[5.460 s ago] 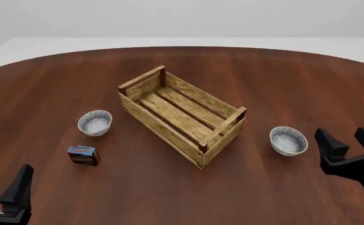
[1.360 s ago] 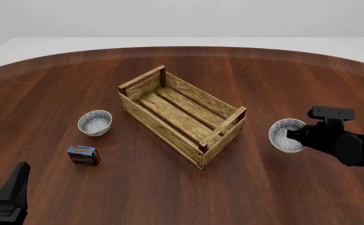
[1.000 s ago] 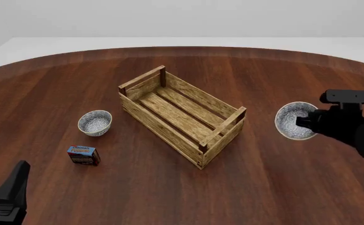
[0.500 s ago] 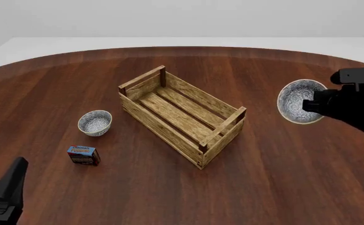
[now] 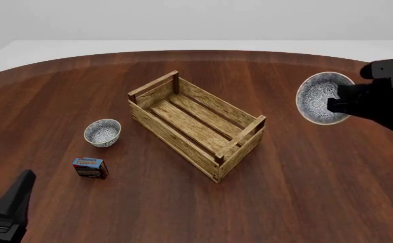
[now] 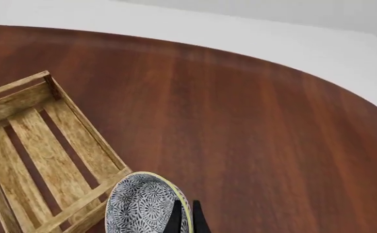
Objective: Stack the right bowl on the left bowl and place them in the tray.
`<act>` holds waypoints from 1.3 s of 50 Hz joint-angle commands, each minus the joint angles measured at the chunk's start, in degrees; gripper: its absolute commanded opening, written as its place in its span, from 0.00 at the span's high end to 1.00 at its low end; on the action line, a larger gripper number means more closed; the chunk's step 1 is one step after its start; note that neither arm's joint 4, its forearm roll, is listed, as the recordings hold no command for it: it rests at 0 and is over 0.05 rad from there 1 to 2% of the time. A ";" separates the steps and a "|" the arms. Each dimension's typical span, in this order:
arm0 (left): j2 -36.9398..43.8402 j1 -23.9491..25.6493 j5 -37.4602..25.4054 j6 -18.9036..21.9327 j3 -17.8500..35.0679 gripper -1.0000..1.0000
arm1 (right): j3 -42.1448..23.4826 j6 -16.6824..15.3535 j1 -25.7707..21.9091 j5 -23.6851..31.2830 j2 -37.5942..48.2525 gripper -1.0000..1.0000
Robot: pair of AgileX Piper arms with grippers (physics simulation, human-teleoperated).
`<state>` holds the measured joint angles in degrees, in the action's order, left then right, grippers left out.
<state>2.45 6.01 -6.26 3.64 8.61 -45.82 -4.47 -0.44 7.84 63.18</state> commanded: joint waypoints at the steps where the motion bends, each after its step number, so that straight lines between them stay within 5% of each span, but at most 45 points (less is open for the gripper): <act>1: 3.72 0.62 3.75 -0.08 0.49 0.00 | 0.49 0.47 -1.17 -1.46 1.76 1.00; 37: 23.27 17.81 12.30 2.94 11.84 0.00 | -4.65 -3.30 -11.32 0.71 6.49 1.00; 65: 36.87 22.23 18.96 1.64 17.63 0.00 | -6.60 -6.26 -15.34 2.68 7.22 1.00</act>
<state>34.85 28.45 9.34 7.41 25.12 -53.40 -10.22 -15.54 11.87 68.26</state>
